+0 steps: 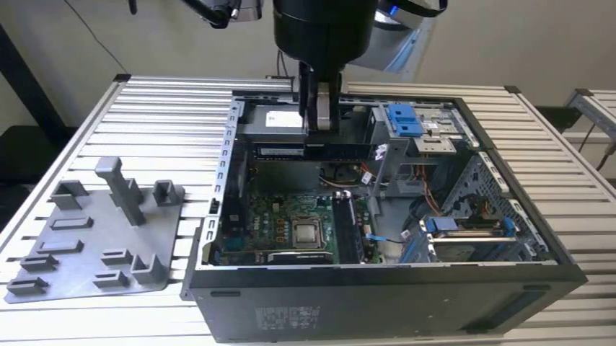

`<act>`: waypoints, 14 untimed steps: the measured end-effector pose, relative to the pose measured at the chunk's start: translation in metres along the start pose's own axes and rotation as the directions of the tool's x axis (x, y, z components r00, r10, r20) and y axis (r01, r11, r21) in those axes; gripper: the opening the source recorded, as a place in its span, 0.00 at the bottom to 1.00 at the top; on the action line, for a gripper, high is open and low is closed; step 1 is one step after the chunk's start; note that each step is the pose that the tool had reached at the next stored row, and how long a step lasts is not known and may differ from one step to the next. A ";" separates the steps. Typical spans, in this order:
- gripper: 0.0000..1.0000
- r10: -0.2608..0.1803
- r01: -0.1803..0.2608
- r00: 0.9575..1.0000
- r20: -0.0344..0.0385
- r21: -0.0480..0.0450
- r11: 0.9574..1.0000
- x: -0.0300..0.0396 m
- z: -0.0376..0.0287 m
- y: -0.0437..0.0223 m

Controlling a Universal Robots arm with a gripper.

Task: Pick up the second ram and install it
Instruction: 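Pick up the second ram and move it above second insertion slot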

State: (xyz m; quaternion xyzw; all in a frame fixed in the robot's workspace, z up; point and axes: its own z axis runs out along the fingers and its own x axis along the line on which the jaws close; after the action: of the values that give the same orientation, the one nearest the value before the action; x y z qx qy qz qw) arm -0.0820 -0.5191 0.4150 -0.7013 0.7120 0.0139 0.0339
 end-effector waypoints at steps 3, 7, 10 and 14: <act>0.14 0.000 0.000 1.000 0.000 0.000 1.000 -0.0001 0.0003 -0.0076; 0.14 0.000 0.000 1.000 0.000 0.000 1.000 -0.0001 0.0008 -0.0185; 0.14 0.000 0.000 1.000 0.000 0.000 1.000 -0.0002 0.0011 -0.0264; 0.14 0.000 0.000 1.000 0.000 0.000 1.000 -0.0003 0.0016 -0.0366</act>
State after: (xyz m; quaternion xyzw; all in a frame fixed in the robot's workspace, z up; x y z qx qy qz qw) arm -0.0453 -0.5193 0.4144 -0.7013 0.7120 0.0139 0.0339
